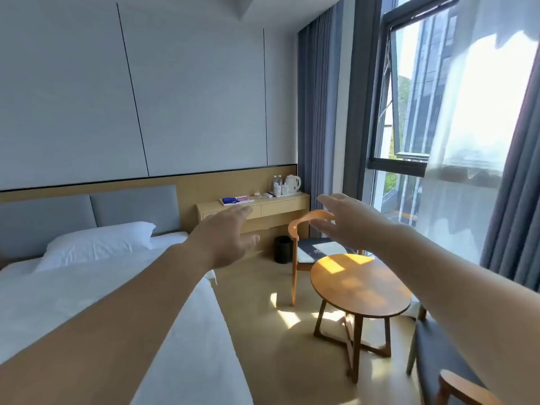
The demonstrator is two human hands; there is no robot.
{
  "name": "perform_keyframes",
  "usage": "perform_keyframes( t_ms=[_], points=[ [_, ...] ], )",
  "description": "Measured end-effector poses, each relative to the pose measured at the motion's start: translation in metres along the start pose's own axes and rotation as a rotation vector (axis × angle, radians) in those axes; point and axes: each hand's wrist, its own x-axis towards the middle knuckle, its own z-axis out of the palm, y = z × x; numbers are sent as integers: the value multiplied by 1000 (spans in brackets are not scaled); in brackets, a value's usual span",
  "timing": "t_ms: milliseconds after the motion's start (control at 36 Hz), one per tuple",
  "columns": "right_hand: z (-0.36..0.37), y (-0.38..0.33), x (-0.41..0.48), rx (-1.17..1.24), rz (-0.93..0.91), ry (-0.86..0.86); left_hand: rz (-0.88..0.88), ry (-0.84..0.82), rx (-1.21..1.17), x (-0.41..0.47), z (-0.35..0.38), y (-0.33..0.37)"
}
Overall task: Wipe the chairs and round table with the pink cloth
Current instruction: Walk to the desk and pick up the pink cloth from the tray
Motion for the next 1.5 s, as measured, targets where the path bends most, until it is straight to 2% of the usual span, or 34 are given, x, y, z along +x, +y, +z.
perform_keyframes(
  t_ms=[278,583,750,1139,1500],
  points=[
    [46,1,48,-35,36,-27,-10,-49,0,44,33,-52],
    [90,38,98,-47,34,-58,-14,-75,15,99,73,-67],
    [117,79,134,-42,13,-80,-37,-79,20,149,109,-68],
    [197,226,237,-40,-88,-148,-185,-138,1,286,221,-62],
    [275,285,286,-13,-111,-284,-277,-213,5,326,295,-76]
  ],
)
